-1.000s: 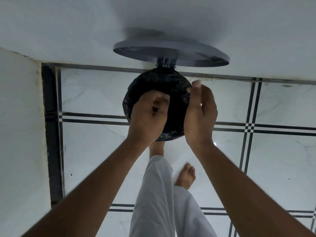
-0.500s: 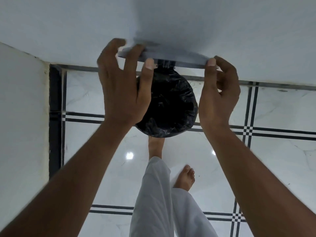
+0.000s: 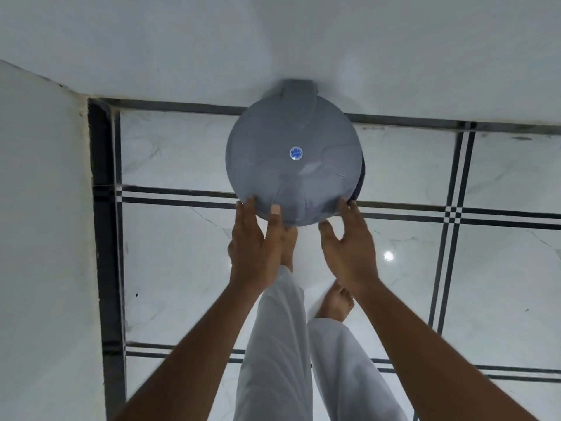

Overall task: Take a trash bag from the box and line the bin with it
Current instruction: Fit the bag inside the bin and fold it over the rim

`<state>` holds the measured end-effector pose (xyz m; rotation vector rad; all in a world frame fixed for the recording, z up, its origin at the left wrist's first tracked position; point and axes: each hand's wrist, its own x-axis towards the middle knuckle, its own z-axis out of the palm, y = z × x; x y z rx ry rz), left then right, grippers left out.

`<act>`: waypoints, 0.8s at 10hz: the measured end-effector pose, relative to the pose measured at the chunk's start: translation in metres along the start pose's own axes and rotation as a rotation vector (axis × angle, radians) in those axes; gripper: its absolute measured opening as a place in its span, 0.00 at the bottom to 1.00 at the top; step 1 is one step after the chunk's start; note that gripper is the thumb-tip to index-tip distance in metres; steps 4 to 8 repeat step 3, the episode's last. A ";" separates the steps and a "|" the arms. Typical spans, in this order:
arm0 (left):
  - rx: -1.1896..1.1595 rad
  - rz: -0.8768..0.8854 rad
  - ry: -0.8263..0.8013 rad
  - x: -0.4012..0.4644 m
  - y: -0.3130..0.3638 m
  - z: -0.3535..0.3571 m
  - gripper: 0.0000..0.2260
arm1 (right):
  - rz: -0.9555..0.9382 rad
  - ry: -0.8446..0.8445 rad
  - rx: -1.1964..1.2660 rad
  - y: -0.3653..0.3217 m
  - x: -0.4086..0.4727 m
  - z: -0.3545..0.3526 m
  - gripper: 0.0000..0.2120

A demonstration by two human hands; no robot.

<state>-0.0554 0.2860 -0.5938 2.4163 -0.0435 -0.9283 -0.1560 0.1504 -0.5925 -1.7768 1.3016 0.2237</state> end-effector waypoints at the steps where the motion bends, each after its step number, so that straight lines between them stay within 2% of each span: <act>1: 0.100 -0.115 -0.203 0.011 -0.003 0.020 0.46 | 0.051 -0.260 -0.194 0.015 0.011 0.018 0.40; 2: 0.157 -0.107 -0.216 0.009 -0.002 0.025 0.46 | 0.089 -0.285 -0.162 0.018 0.008 0.024 0.44; 3: 0.105 -0.095 -0.167 0.007 0.004 0.013 0.41 | 0.134 -0.104 -0.074 0.008 -0.001 0.011 0.35; 8: 0.105 -0.095 -0.167 0.007 0.004 0.013 0.41 | 0.134 -0.104 -0.074 0.008 -0.001 0.011 0.35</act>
